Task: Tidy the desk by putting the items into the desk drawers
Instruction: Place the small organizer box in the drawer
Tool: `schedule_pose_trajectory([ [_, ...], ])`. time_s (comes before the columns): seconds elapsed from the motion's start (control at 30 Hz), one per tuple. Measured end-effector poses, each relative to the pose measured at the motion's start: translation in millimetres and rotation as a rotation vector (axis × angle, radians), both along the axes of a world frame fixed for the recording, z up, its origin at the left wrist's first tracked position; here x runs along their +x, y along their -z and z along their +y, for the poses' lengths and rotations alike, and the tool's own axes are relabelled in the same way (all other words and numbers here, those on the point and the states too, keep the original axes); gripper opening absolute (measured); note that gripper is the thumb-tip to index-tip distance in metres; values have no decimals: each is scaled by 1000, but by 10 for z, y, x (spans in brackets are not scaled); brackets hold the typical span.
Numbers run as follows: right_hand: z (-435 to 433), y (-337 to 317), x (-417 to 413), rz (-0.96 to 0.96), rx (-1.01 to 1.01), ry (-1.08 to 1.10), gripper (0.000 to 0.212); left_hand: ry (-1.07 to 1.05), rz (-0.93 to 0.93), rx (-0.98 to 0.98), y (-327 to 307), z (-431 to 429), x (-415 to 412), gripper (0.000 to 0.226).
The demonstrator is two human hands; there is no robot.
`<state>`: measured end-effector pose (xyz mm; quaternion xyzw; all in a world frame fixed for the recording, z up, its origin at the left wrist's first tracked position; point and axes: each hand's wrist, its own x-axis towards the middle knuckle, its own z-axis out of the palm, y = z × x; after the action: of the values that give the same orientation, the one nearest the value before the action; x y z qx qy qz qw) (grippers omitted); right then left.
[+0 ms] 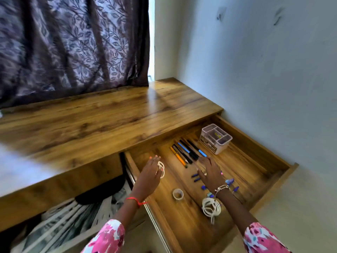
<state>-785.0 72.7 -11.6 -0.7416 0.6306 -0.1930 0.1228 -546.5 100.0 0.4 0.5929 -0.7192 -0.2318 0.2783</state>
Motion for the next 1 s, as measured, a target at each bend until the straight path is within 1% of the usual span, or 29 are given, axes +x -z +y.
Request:
schedule_pose_trajectory([
  [0.1,337,-104,-172,-42,29,28,50,10,-42,-6,-54,401,-154,48],
  [0.23,602,-138,-467,-69,23,33,40,1,-98,14,-47,692,-418,51],
  [0.3,616,-136,-646,-56,41,13,42,-9,-141,27,-28,778,-586,52],
  [0.37,587,-125,-860,-84,67,-15,41,-9,-185,87,8,868,-809,57],
  [0.47,489,-78,-1189,-104,100,-58,37,1,-215,255,93,919,-1144,70],
  [0.57,305,-26,-1557,-65,145,-201,39,-11,-316,287,196,912,-1567,74],
  [0.67,152,39,-1862,-37,244,-356,48,-88,-392,245,279,981,-1951,70],
  [0.73,117,100,-2044,-6,362,-427,61,-140,-473,234,369,1009,-2154,72],
  [0.8,62,178,-2179,65,440,-500,73,-235,-468,237,459,1098,-2304,68],
  [0.87,46,211,-2253,134,409,-580,77,-294,-443,193,516,1215,-2440,75],
  [1.0,57,254,-2287,284,222,-721,75,-263,-478,182,590,1273,-2487,96],
])
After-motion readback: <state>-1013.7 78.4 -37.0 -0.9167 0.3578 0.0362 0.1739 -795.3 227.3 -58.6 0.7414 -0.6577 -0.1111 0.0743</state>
